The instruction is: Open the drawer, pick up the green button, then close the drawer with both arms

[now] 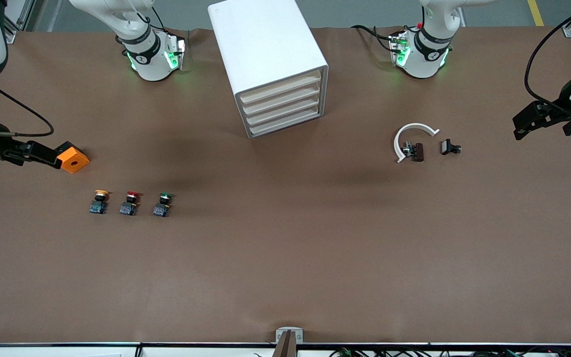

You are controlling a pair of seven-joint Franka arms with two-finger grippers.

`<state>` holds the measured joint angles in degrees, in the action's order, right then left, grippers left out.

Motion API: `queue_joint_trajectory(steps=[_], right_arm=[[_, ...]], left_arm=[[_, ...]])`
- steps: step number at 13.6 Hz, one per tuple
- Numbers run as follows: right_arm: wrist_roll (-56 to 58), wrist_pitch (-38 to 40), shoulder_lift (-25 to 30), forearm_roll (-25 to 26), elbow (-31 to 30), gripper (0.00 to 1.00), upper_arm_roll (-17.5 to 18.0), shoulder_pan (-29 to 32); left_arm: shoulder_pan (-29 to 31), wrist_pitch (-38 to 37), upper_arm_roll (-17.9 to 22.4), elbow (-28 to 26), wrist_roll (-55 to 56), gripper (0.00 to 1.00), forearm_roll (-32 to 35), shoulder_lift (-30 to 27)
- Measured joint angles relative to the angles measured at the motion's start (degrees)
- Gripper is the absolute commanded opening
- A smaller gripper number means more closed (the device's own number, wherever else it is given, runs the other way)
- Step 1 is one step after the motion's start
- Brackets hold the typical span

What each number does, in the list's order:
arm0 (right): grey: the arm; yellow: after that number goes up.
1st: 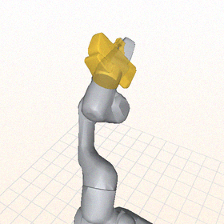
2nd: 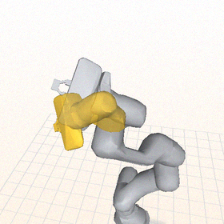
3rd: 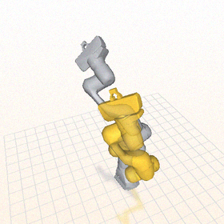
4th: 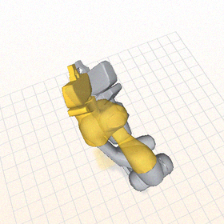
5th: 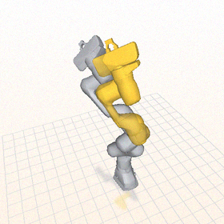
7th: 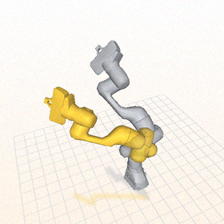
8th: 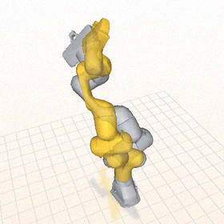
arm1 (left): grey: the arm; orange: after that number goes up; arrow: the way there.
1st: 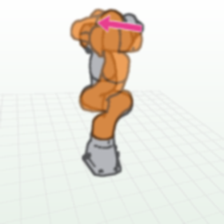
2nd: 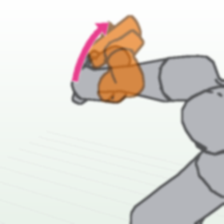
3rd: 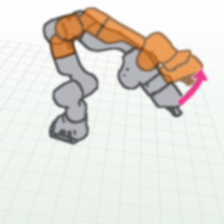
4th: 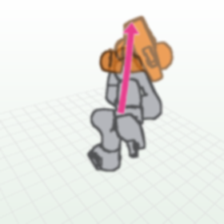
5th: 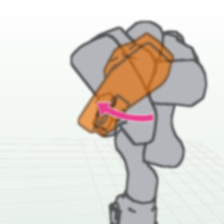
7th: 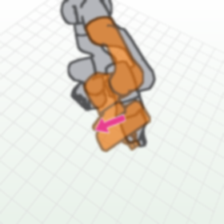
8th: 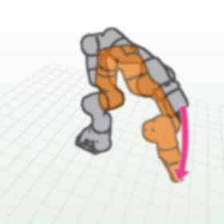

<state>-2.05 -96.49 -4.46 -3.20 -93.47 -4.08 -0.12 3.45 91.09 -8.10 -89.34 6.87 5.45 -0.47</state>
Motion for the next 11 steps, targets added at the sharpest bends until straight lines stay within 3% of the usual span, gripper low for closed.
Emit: queue_joint_trajectory(steps=[6,11], right_arm=[[4.4,2.5,0.3,2.7,0.7,1.00,0.1,0.0],[4.4,8.6,0.4,3.6,6.7,1.00,0.0,0.0]], left_arm=[[0.0,0.0,0.2,-0.1,0.0,1.00,0.0,0.0],[-0.2,0.0,0.2,-0.9,-0.1,1.00,-0.5,0.1]])
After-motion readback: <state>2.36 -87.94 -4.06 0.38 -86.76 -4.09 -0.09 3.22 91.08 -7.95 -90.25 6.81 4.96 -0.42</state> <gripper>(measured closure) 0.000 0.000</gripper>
